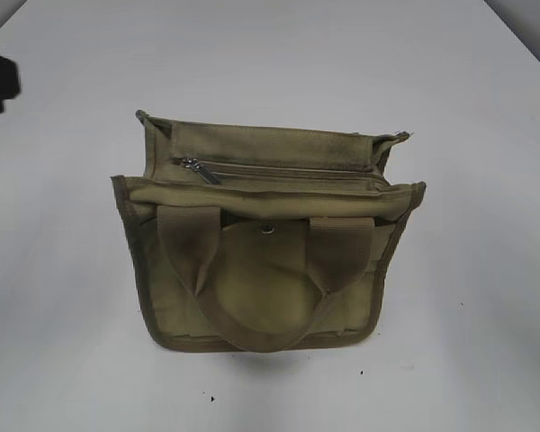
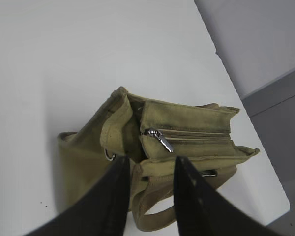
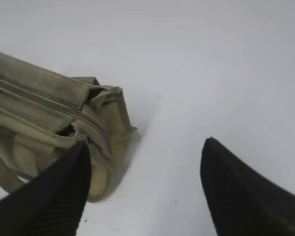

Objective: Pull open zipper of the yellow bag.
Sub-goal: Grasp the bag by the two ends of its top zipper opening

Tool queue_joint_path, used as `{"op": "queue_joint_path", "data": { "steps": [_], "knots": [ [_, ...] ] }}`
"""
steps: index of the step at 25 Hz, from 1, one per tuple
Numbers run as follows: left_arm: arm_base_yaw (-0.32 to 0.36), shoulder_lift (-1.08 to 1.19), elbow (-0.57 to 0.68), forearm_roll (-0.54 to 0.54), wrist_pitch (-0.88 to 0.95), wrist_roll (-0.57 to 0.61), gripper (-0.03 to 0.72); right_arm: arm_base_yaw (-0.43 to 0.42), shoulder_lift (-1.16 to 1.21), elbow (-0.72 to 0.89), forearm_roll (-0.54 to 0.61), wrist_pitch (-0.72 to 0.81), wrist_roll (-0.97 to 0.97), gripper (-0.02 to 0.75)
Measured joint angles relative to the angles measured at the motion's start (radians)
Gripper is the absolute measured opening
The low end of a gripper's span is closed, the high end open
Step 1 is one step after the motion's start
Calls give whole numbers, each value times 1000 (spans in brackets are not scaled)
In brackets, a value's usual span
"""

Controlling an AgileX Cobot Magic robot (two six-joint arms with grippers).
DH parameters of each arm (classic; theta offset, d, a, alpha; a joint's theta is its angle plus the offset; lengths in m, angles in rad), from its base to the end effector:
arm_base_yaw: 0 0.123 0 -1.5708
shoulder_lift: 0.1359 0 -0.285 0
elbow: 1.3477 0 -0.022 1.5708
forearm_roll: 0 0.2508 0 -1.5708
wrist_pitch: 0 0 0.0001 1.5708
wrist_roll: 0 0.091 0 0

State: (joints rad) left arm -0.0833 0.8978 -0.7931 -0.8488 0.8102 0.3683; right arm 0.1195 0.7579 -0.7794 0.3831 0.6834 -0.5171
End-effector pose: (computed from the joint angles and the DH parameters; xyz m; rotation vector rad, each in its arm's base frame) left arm 0.1625 -0.0633 0.3408 0.0967 2.2008 -0.8424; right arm 0.1407 0.0386 0.3488 -0.4879 2.0405 0.1940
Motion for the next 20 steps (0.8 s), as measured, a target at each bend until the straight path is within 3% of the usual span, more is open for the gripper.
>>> {"op": "queue_joint_path", "data": {
  "steps": [8, 14, 20],
  "knots": [
    [-206, 390, -159, -8, -56, 7, 246, 193, 361, -142, 1, -3, -112, 477],
    [-233, 602, -265, -11, -48, 7, 246, 338, 531, -214, 1, -69, -140, 477],
    [-234, 672, -300, -30, -45, 7, 246, 466, 664, -281, 1, -192, -190, 477]
  ]
}}
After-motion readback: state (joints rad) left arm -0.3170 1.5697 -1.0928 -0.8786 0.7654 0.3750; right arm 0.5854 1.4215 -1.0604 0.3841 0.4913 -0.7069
